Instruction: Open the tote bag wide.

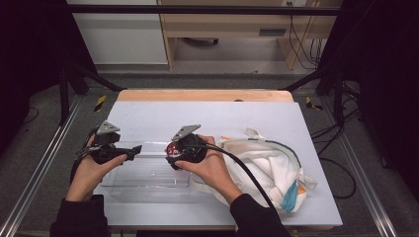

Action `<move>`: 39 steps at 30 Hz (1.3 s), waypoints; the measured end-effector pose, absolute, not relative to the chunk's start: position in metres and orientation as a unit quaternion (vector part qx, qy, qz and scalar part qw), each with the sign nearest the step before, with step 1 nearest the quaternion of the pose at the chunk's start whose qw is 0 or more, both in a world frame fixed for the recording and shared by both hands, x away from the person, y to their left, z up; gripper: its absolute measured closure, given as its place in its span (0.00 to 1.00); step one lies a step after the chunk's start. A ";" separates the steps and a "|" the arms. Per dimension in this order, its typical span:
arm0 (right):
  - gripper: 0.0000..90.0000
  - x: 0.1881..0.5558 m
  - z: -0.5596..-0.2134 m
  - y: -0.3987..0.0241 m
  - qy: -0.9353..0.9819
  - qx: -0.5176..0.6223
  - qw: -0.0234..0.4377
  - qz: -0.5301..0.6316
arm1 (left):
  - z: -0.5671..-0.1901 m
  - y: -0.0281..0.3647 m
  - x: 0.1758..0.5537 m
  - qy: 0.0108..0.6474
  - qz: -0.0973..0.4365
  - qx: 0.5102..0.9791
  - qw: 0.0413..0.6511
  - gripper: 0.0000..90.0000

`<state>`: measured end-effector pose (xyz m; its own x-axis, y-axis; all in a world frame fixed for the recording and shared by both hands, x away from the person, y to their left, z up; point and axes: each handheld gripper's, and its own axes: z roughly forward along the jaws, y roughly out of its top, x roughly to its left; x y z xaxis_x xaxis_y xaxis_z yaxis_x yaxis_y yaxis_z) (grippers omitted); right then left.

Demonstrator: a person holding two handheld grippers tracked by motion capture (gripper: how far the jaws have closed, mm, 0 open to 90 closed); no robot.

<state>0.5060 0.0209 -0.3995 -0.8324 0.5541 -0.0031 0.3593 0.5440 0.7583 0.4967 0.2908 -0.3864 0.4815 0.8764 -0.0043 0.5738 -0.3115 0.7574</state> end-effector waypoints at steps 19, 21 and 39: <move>0.29 0.509 -0.410 0.022 0.873 0.264 0.118 0.392 | -0.388 0.289 0.497 0.462 0.210 0.784 0.357 0.08; 0.29 0.508 -0.411 0.023 0.874 0.266 0.118 0.389 | -0.388 0.289 0.497 0.461 0.209 0.785 0.357 0.08; 0.29 0.506 -0.418 0.027 0.887 0.254 0.120 0.367 | -0.388 0.288 0.497 0.461 0.209 0.786 0.356 0.08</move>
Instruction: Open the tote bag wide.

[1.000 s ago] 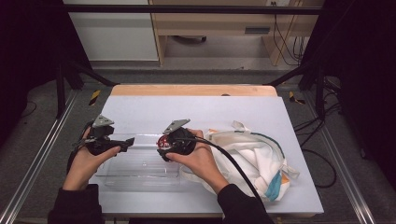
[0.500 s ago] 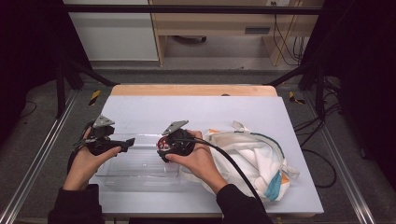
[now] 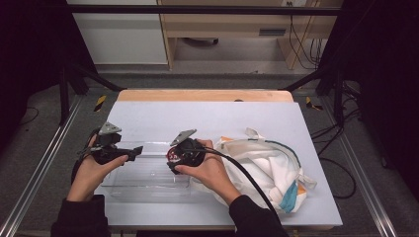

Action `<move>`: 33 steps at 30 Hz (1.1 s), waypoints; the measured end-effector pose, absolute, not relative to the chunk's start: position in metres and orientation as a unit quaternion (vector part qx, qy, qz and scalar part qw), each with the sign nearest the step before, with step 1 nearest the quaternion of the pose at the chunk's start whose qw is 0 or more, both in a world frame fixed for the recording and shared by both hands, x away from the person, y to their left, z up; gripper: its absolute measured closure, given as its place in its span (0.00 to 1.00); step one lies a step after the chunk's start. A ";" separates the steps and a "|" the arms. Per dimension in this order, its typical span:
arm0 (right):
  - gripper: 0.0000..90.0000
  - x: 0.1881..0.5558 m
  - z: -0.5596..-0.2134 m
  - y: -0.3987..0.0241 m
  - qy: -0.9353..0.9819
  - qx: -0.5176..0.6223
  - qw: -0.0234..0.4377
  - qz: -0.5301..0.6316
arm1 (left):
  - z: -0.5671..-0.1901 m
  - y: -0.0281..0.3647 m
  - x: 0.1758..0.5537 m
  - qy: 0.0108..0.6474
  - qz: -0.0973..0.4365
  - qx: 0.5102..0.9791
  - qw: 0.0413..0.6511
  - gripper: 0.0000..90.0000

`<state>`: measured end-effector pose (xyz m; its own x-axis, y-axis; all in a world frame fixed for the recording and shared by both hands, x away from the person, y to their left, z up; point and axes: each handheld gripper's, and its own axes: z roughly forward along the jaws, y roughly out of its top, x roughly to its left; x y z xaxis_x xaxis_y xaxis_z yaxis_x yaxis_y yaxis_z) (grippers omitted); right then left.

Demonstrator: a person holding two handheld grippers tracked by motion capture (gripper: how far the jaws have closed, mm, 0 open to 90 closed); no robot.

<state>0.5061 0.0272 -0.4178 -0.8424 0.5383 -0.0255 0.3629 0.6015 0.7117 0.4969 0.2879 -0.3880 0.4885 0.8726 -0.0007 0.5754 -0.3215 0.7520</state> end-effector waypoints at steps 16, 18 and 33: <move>0.28 0.506 -0.419 0.032 0.905 0.240 0.121 0.329 | -0.390 0.286 0.498 0.459 0.207 0.789 0.353 0.08; 0.28 0.507 -0.419 0.032 0.908 0.238 0.119 0.325 | -0.389 0.286 0.497 0.458 0.208 0.789 0.352 0.08; 0.28 0.506 -0.421 0.037 0.920 0.223 0.123 0.299 | -0.389 0.285 0.497 0.457 0.207 0.789 0.354 0.08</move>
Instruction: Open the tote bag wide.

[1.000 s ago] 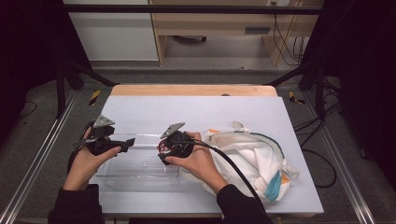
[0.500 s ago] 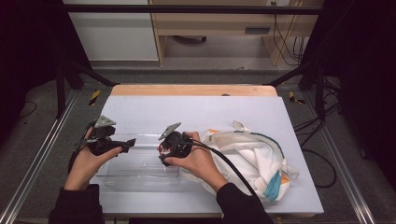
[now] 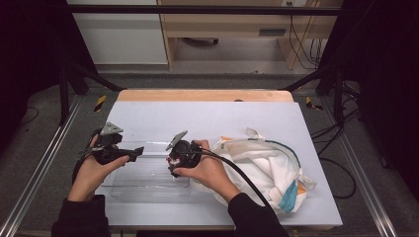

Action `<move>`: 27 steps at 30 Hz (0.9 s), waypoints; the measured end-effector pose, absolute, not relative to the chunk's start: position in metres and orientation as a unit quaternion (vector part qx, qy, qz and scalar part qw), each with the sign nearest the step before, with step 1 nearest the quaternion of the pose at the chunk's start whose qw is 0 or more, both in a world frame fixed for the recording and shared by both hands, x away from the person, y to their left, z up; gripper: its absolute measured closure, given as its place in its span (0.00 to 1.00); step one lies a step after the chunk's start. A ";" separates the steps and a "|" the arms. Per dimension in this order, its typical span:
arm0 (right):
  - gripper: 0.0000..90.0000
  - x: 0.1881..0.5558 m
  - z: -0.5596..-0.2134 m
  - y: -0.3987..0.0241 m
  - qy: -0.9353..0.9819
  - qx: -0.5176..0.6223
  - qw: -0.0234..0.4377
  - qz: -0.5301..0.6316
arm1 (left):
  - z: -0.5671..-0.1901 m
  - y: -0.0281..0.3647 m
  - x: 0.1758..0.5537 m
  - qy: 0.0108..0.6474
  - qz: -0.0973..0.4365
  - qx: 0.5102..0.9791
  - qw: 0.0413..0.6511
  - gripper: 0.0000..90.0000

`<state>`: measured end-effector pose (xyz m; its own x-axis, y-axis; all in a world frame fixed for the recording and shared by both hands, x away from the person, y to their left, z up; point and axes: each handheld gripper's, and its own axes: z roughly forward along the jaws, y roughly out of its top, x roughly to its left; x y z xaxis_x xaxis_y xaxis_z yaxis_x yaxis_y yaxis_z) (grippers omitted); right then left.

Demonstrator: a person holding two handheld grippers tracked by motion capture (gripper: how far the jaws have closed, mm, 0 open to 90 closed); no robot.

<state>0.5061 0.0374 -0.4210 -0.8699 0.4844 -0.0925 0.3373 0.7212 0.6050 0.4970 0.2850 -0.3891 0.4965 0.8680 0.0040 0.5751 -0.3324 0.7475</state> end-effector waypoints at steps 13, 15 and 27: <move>0.17 0.505 -0.415 0.033 0.912 0.230 0.121 0.316 | -0.390 0.285 0.498 0.455 0.207 0.792 0.350 0.08; 0.16 0.504 -0.412 0.032 0.911 0.225 0.123 0.322 | -0.390 0.285 0.498 0.456 0.207 0.792 0.349 0.08; 0.12 0.494 -0.400 0.026 0.902 0.224 0.120 0.349 | -0.393 0.283 0.498 0.458 0.208 0.794 0.343 0.08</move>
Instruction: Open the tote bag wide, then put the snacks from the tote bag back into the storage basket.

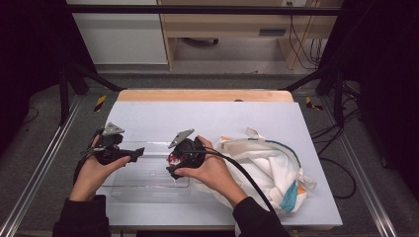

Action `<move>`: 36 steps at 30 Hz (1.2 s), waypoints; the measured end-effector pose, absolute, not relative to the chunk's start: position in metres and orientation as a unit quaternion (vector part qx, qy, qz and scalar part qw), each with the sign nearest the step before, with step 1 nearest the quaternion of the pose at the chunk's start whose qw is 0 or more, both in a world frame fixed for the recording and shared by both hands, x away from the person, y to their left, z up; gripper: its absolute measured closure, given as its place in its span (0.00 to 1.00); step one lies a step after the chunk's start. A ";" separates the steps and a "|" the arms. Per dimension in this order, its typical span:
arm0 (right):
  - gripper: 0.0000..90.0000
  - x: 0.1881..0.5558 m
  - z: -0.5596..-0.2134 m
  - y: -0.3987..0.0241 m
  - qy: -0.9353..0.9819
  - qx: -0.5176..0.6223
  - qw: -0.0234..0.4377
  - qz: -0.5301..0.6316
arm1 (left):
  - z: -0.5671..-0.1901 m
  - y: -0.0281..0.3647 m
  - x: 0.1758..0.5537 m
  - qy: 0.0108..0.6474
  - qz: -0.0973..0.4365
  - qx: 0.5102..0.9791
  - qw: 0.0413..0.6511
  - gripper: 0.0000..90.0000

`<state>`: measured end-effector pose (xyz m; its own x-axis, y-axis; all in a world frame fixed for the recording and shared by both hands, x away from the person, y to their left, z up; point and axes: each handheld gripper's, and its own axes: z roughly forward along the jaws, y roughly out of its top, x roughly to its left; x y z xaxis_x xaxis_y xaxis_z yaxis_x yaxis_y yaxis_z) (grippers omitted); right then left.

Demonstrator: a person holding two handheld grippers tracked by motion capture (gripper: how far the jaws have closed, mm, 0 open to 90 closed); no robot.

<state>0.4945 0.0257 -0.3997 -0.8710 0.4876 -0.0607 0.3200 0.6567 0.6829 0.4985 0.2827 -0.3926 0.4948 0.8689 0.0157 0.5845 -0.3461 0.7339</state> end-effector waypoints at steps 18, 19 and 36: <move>0.11 0.486 -0.381 -0.018 0.873 0.265 0.166 0.374 | -0.396 0.276 0.499 0.456 0.218 0.799 0.327 0.08; 0.11 0.485 -0.381 -0.022 0.869 0.271 0.165 0.380 | -0.396 0.276 0.499 0.457 0.217 0.799 0.324 0.08; 0.10 0.481 -0.358 -0.071 0.843 0.313 0.201 0.388 | -0.391 0.279 0.496 0.456 0.222 0.795 0.332 0.08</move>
<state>0.4813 -0.0706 -0.3575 -0.7233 0.6840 -0.0950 0.3723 0.5022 0.7805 0.4956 0.2787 -0.3911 0.4848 0.8732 0.0506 0.5782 -0.3633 0.7306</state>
